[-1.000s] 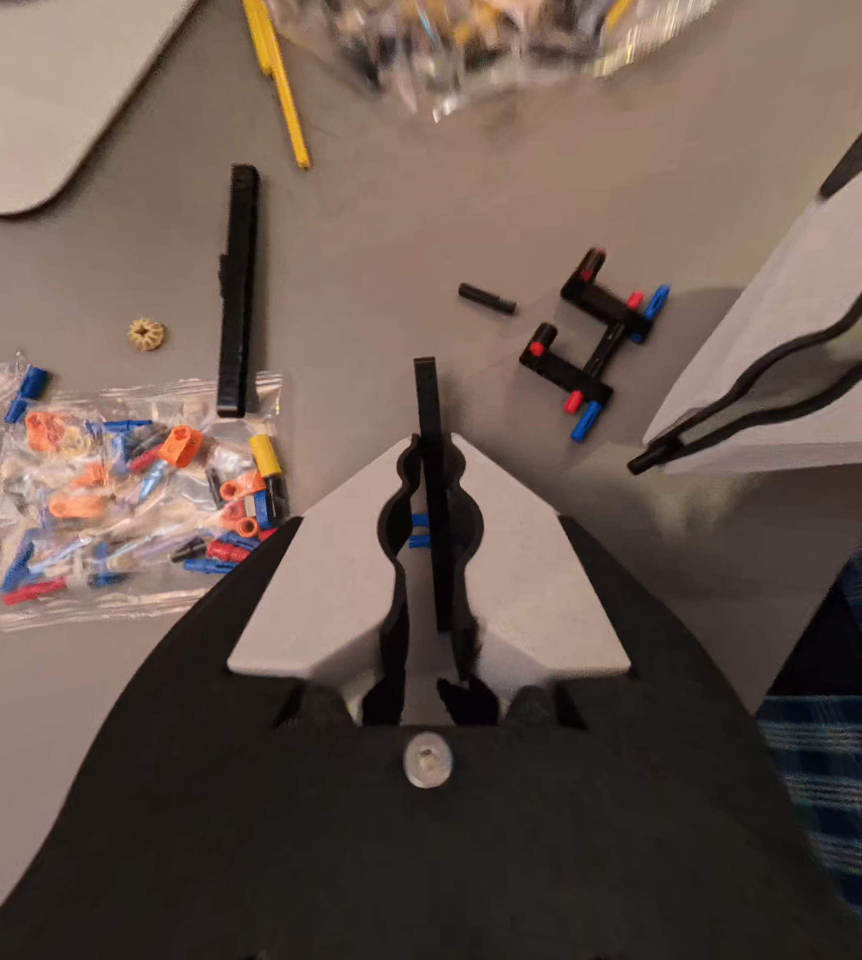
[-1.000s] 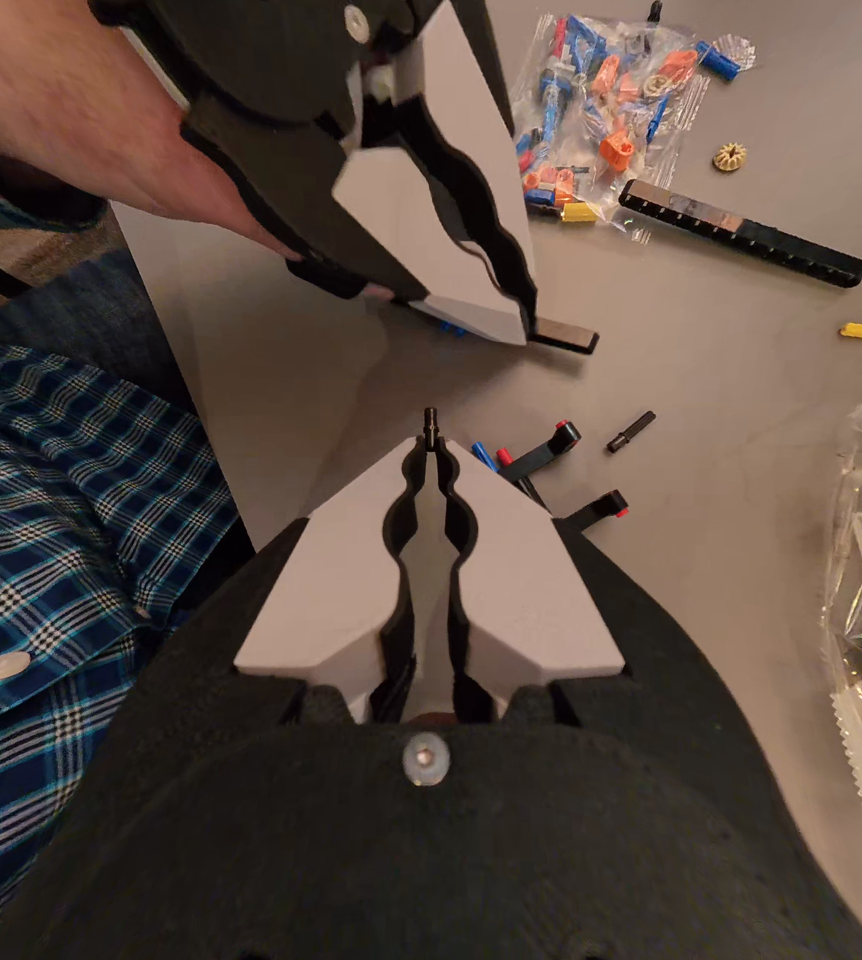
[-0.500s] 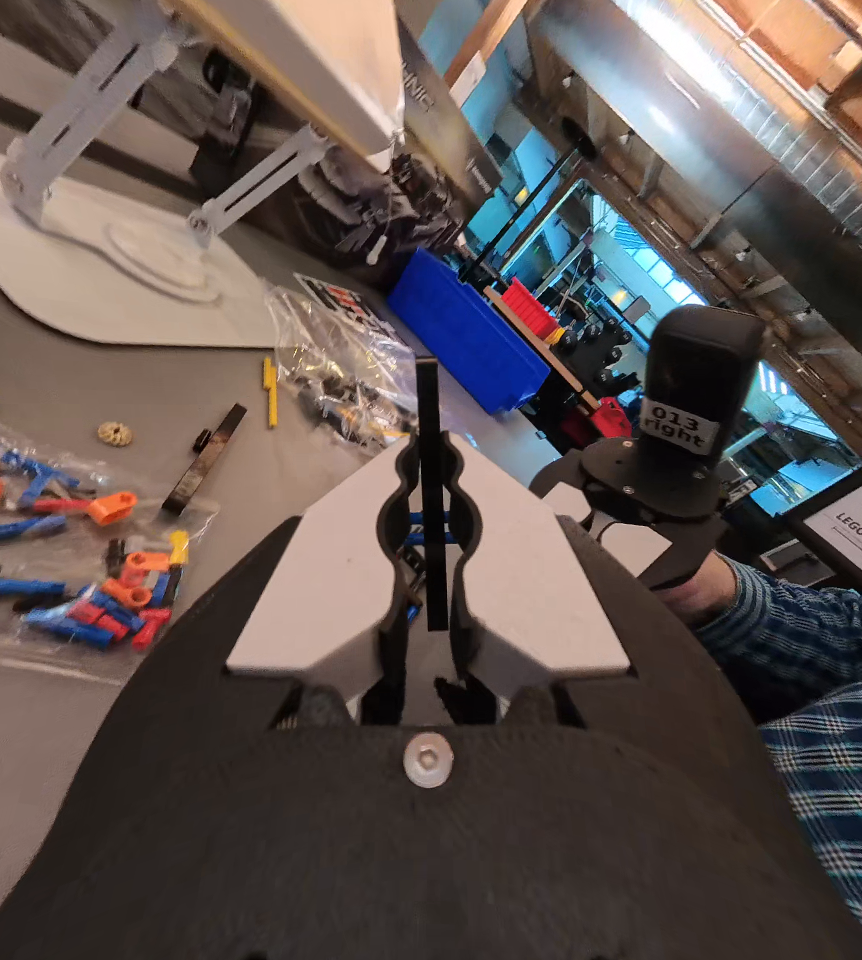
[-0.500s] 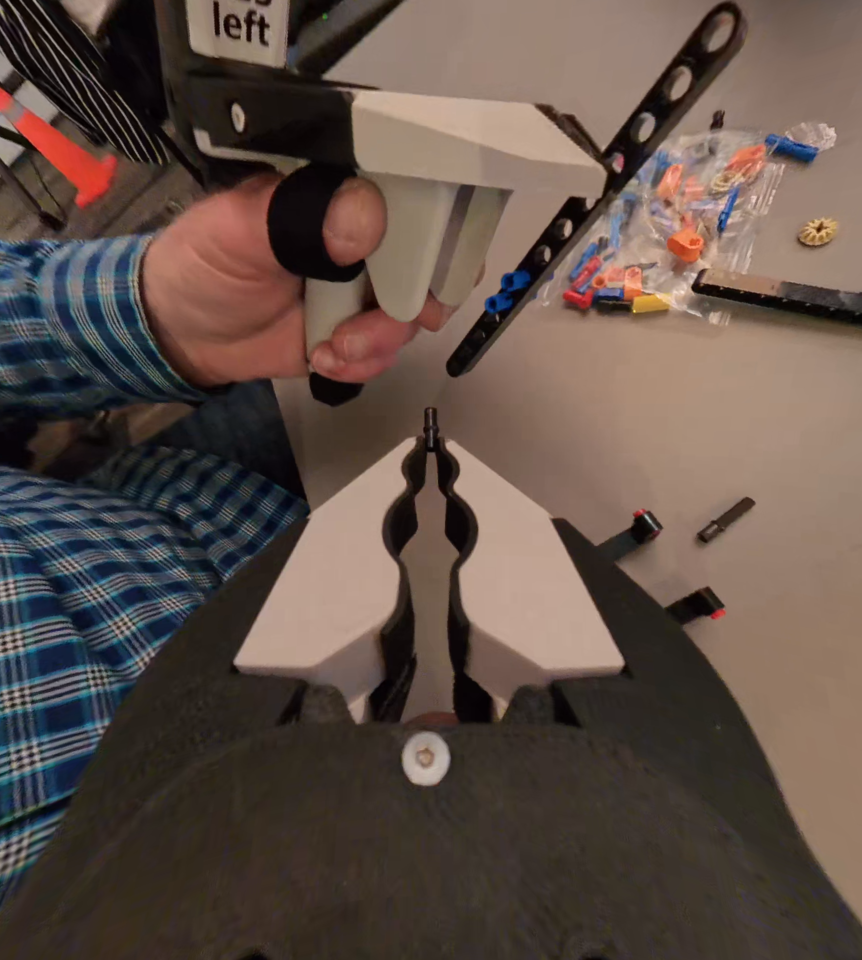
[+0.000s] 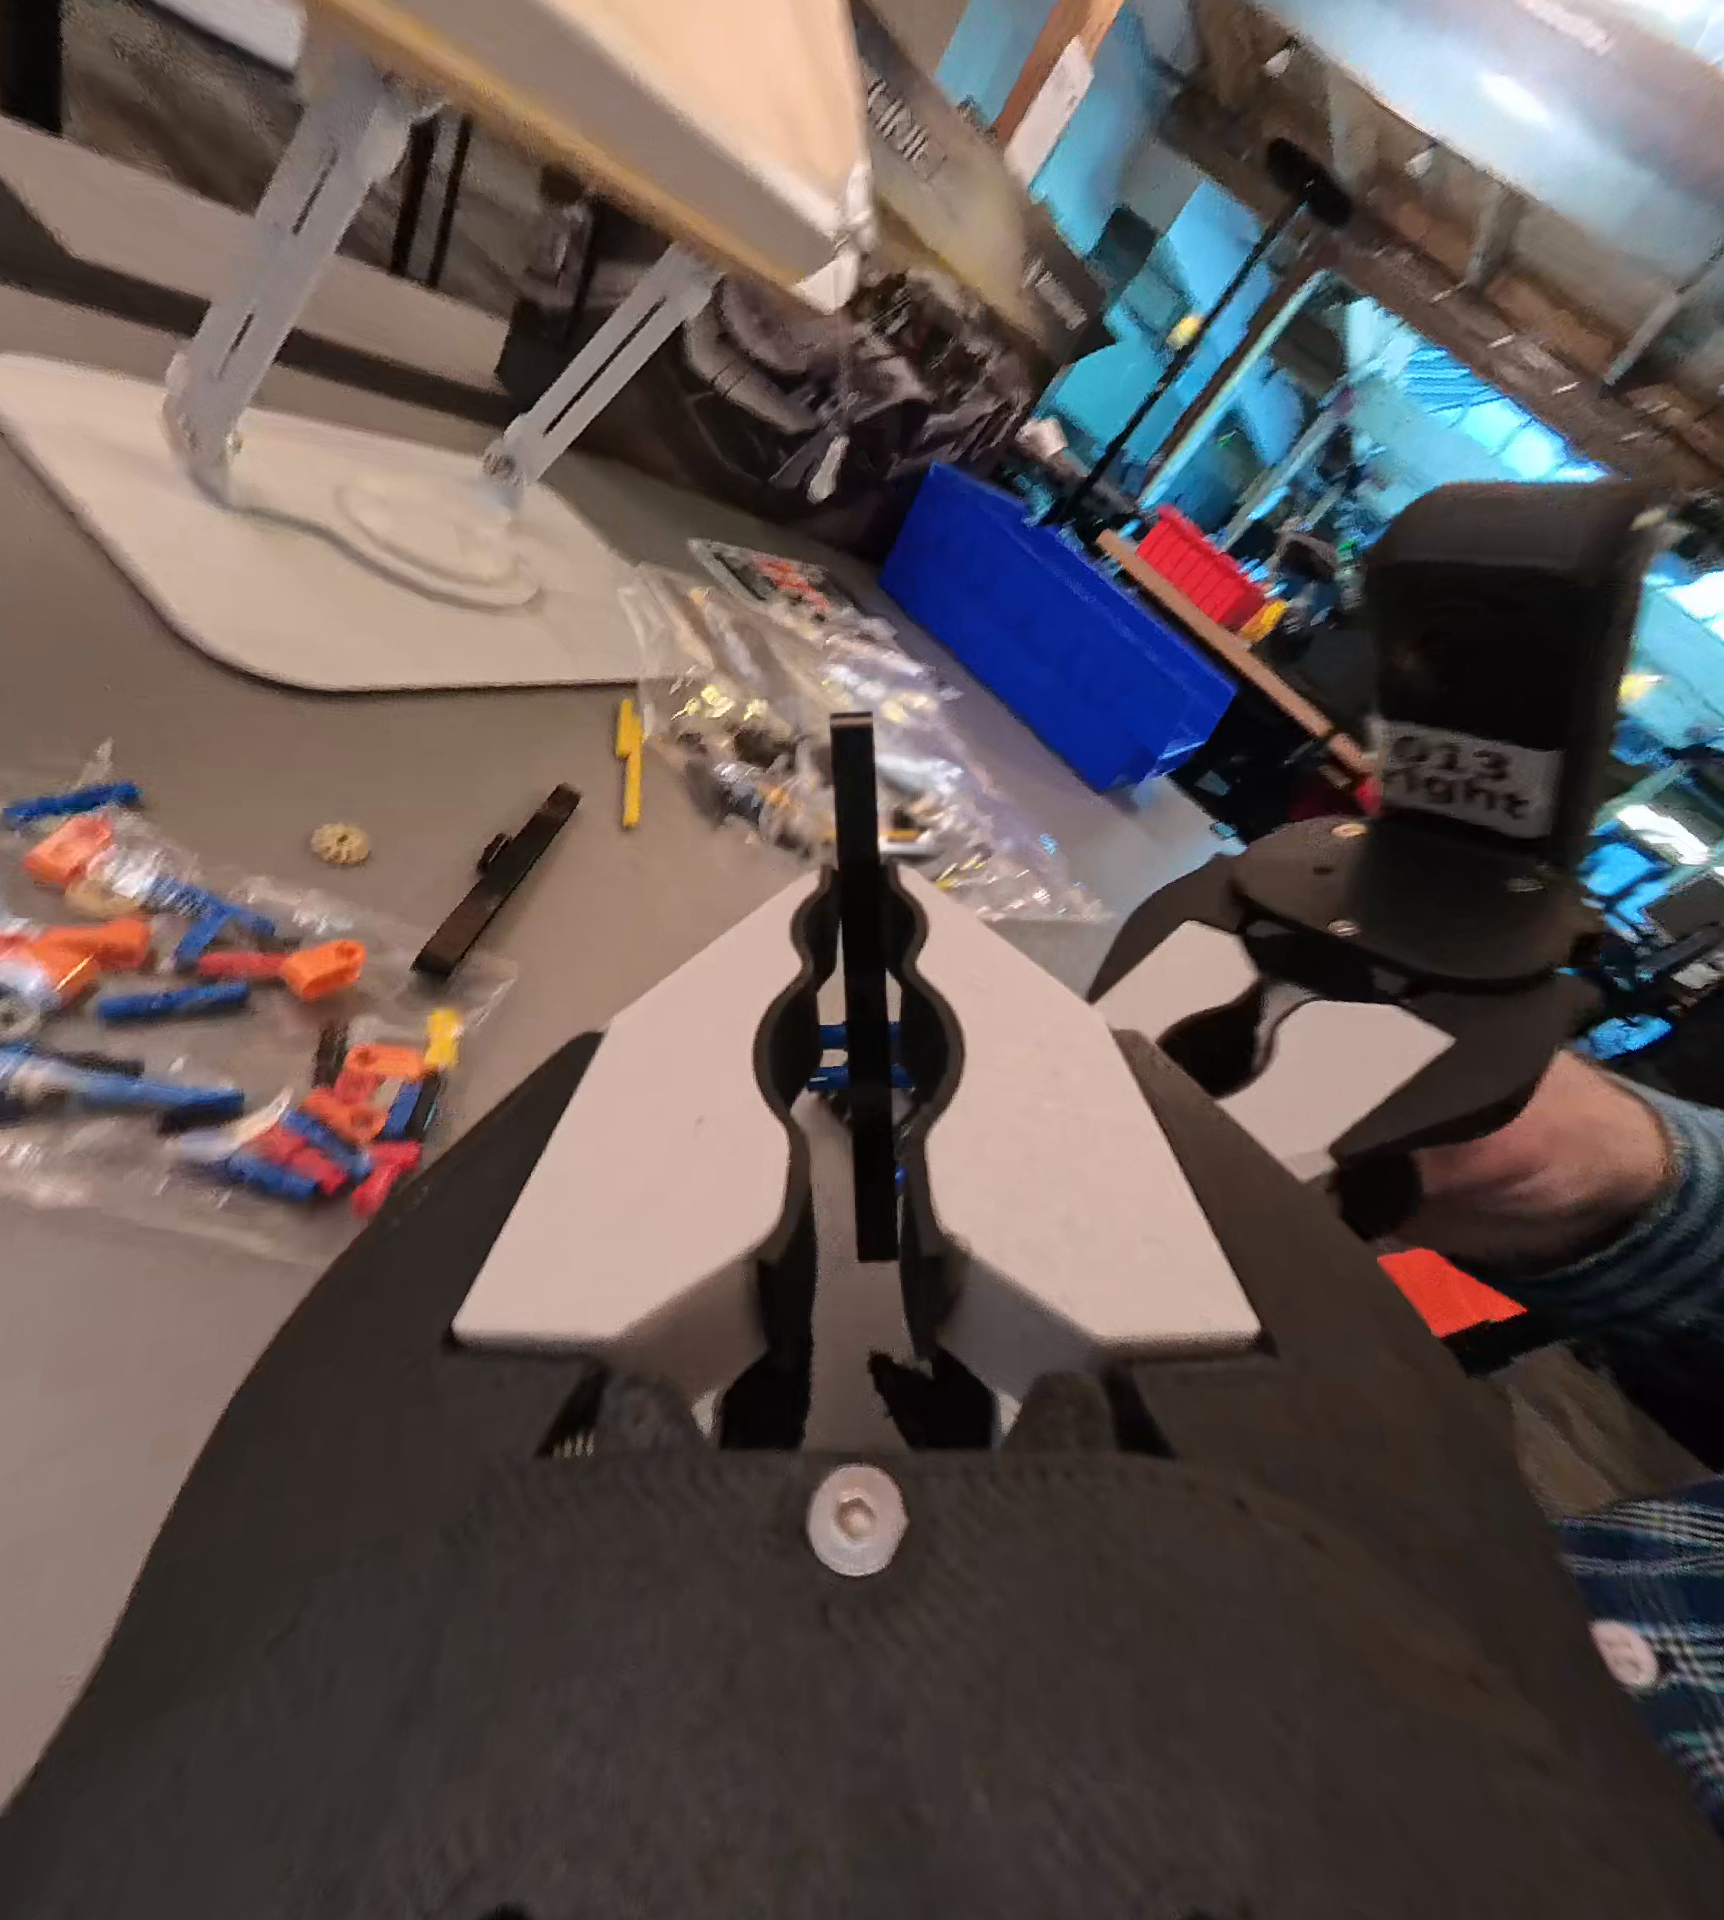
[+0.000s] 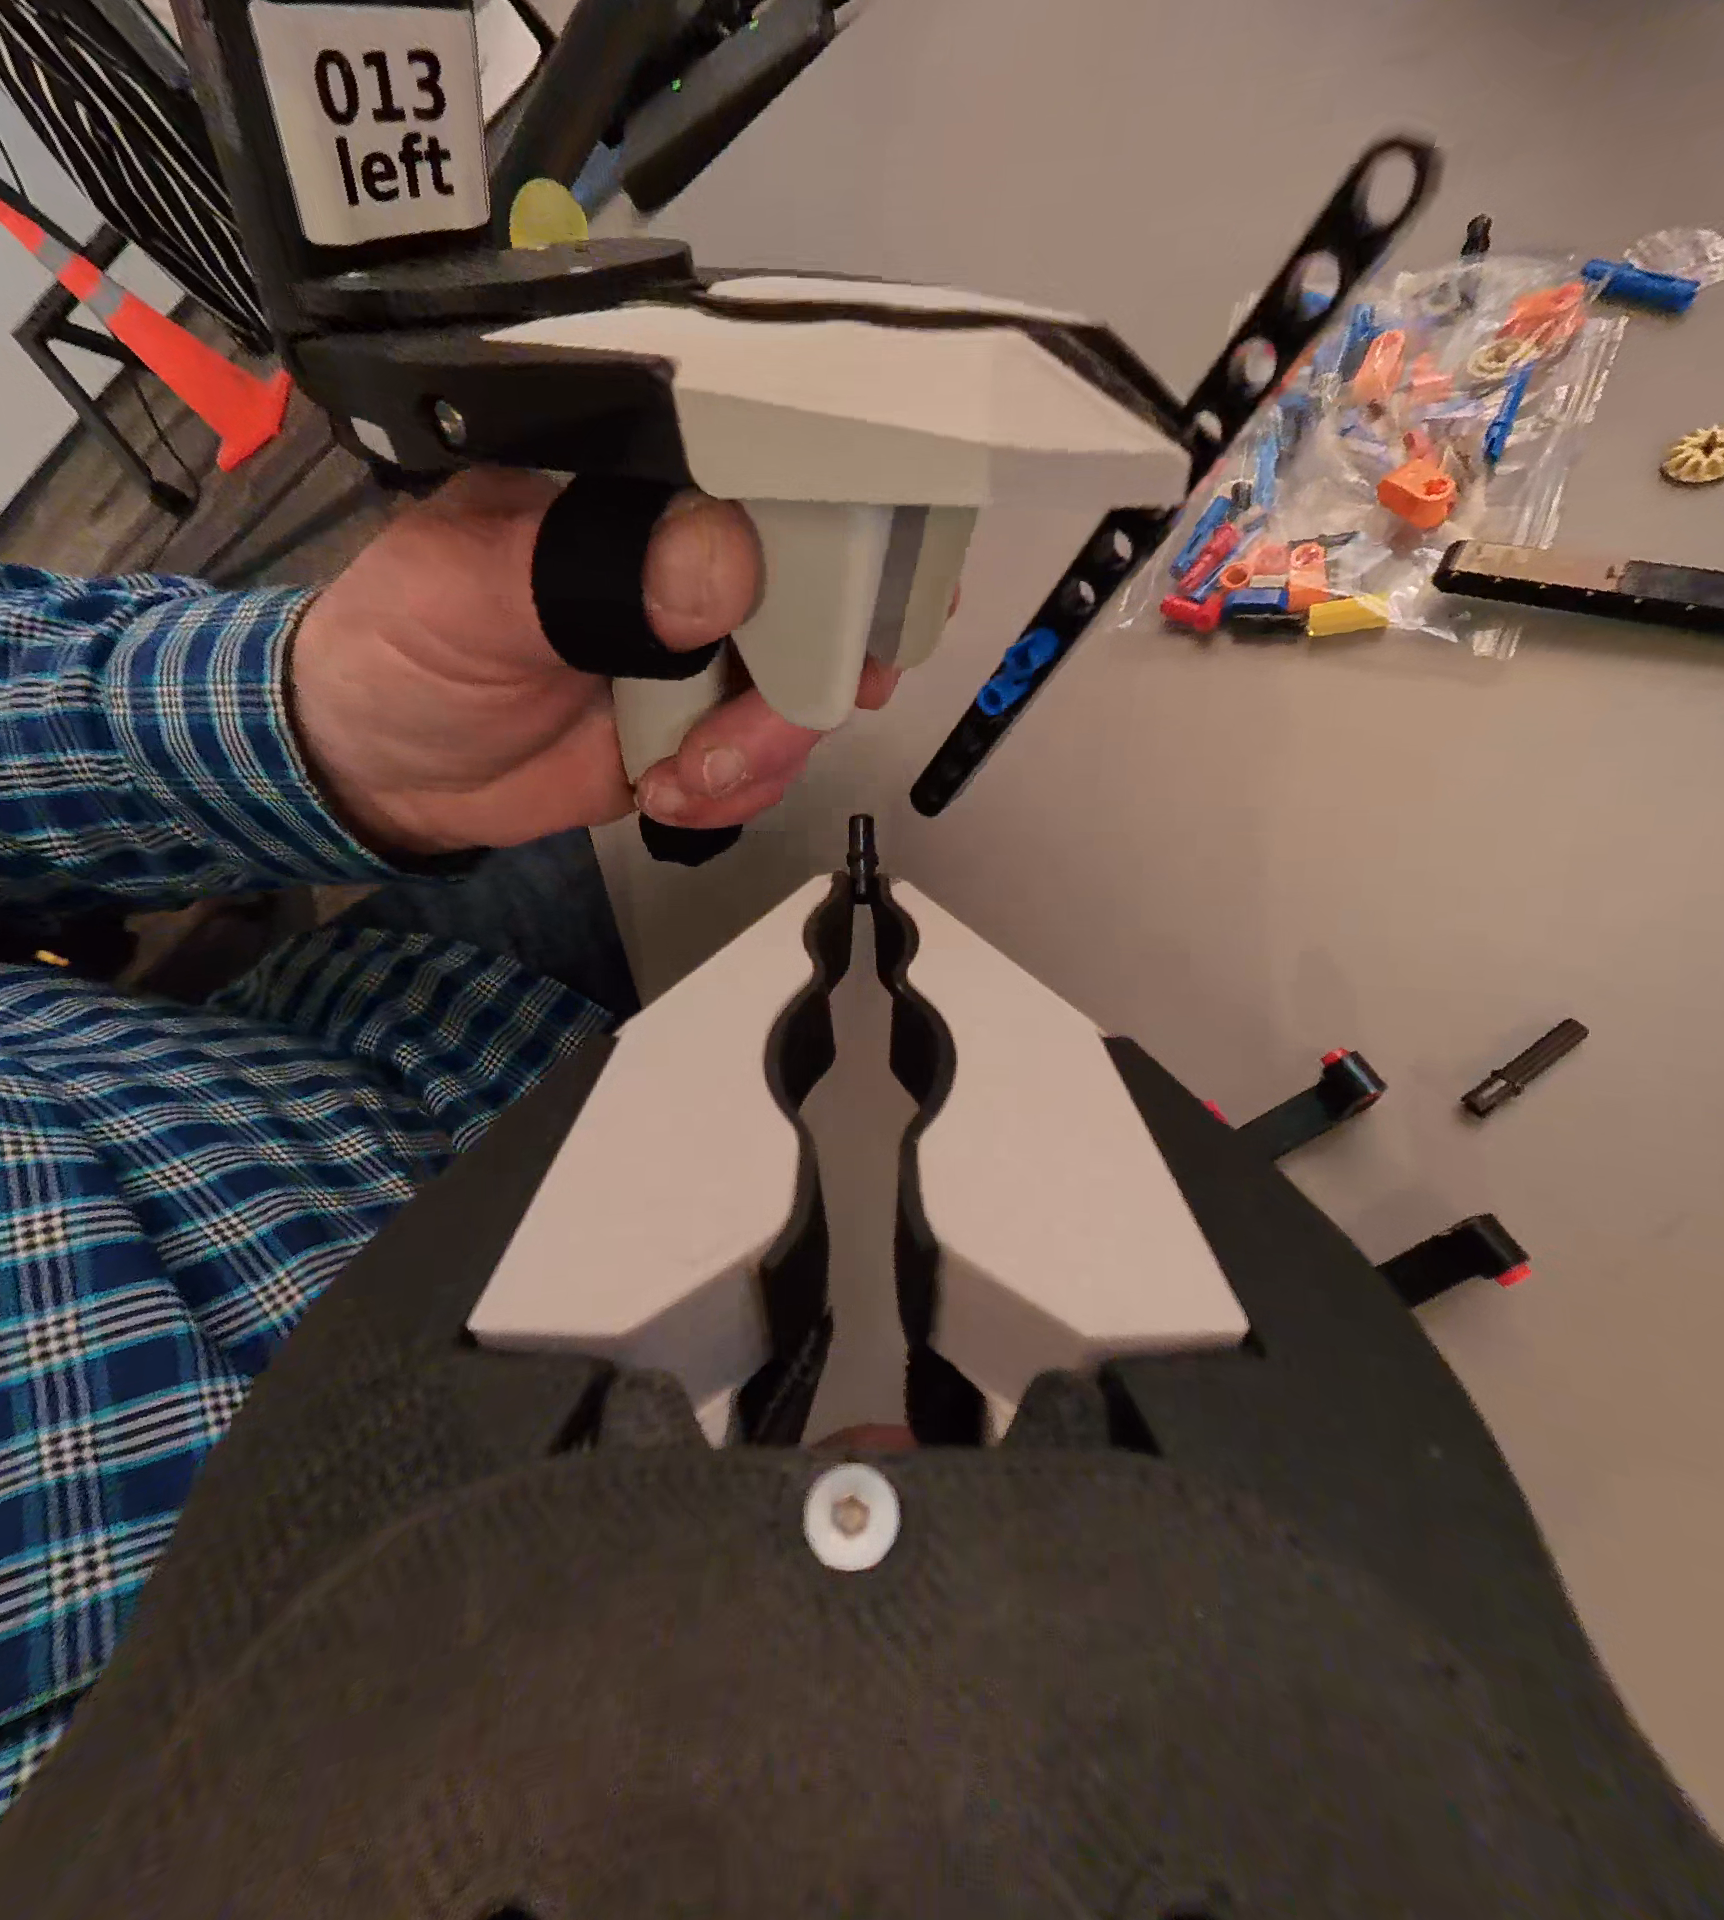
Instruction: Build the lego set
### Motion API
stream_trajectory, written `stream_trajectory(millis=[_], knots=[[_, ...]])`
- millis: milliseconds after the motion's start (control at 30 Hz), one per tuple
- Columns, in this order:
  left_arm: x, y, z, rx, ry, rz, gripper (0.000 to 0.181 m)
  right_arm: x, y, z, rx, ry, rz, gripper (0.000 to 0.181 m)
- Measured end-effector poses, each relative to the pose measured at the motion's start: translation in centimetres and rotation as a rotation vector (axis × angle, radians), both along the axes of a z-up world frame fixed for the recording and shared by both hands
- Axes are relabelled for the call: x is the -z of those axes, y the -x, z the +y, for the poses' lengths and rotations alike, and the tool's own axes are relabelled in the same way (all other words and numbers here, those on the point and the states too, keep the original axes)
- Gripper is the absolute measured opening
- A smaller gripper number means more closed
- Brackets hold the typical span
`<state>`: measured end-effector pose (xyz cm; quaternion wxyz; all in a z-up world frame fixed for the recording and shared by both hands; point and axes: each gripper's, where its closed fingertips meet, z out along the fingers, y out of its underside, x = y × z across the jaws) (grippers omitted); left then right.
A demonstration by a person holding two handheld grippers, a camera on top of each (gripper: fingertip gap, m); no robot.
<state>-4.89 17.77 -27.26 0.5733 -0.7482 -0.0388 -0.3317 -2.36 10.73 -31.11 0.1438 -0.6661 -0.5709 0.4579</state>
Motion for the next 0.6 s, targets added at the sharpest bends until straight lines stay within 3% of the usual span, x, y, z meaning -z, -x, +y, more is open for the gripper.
stream_trajectory(millis=[267,467,600], knots=[[7.1,-0.8,-1.7,0.085,0.359,0.141,0.005,1.4,-0.9,-0.2,-0.029,-0.019,-0.050,0.002],[8.9,-0.9,-1.8,0.129,0.416,0.223,0.006,1.9,-1.3,-0.2,-0.031,-0.035,-0.066,0.001],[8.9,-0.4,-2.1,0.160,0.426,0.280,0.023,2.1,-1.5,0.0,-0.032,-0.043,-0.072,0.001]])
